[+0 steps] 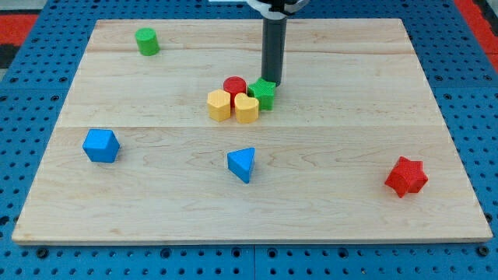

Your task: Move the red star closer to the green star

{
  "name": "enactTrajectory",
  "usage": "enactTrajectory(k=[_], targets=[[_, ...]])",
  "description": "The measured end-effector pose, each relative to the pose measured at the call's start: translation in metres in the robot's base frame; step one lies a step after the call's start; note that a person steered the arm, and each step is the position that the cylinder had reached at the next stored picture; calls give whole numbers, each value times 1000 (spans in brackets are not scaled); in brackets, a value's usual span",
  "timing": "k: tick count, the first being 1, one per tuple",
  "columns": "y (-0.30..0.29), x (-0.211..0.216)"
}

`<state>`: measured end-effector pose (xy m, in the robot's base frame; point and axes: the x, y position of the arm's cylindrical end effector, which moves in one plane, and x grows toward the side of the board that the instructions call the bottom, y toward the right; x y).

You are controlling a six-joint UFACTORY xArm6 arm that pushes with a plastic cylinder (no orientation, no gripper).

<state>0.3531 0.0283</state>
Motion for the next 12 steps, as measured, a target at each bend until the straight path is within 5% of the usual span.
enactTrajectory(k=[2,5,7,10,12], targets=[[74,7],[231,103],[233,189],[77,168],[29,195]])
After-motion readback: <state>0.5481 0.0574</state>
